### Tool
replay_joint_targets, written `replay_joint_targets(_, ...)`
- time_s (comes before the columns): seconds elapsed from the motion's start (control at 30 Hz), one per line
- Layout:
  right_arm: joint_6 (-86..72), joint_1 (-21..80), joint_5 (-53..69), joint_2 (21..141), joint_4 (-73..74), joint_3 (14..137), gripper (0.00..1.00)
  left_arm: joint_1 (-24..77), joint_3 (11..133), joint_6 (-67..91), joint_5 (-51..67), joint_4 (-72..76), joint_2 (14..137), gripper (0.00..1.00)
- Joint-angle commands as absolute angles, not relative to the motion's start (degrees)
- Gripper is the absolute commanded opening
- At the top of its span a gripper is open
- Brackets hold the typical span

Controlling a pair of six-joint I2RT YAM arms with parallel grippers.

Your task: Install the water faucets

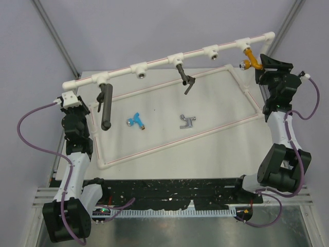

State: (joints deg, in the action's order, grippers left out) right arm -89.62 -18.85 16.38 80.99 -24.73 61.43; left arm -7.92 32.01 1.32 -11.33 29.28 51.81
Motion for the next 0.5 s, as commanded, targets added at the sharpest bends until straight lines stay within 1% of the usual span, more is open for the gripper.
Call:
replay_joint_targets(0.0, -81.1, -22.1, 14.1, 77.4, -31.3, 59.5, 0.63, -6.8, 33.2, 3.1, -7.7, 31.0, 50.9, 0.00)
replay_joint_targets(0.07, -79.6, -23.3, 15.5, 76.8, -35.0, 58.2, 0.64, -6.9, 33.1, 3.1, -7.7, 31.1, 50.8, 0.00)
replay_joint_targets(0.17, -70.7, -25.6, 16.3, 75.2, -36.0, 59.4, 0.65, -6.9, 33.1, 3.1, -7.8, 31.1, 50.7, 0.00)
replay_joint_targets(0.23, -60.9, -27.0, 18.3, 74.1, -34.7, 62.6, 0.66, -6.8, 33.1, 3.1, -7.8, 31.1, 50.7, 0.00)
replay_joint_targets(0.27, -53.0, -27.4, 19.3, 73.2, -33.8, 63.5, 0.66, -6.9, 33.1, 3.1, -7.7, 31.1, 50.7, 0.00)
replay_joint_targets(0.3, -48.5, -27.8, 21.1, 72.7, -31.9, 65.7, 0.67, -6.8, 33.1, 3.1, -7.7, 31.1, 50.7, 0.00)
replay_joint_targets(0.33, -38.9, -27.8, 22.6, 71.6, -30.6, 66.7, 0.68, -6.8, 33.0, 3.1, -7.8, 31.0, 50.5, 0.00)
replay_joint_targets(0.37, -34.4, -27.8, 25.9, 70.9, -27.5, 68.7, 0.70, -6.8, 33.0, 3.1, -7.9, 31.1, 50.6, 0.00)
replay_joint_targets(0.4, -25.6, -27.8, 27.4, 69.9, -26.4, 69.3, 0.70, -6.8, 33.0, 3.1, -8.0, 31.1, 50.5, 0.00)
replay_joint_targets(0.43, -21.7, -27.8, 31.0, 69.2, -25.1, 69.5, 0.71, -6.8, 33.0, 3.1, -8.0, 31.1, 50.5, 0.00)
replay_joint_targets(0.47, -13.5, -27.8, 32.2, 68.0, -24.4, 69.3, 0.72, -6.8, 33.1, 3.1, -8.0, 31.1, 50.4, 0.00)
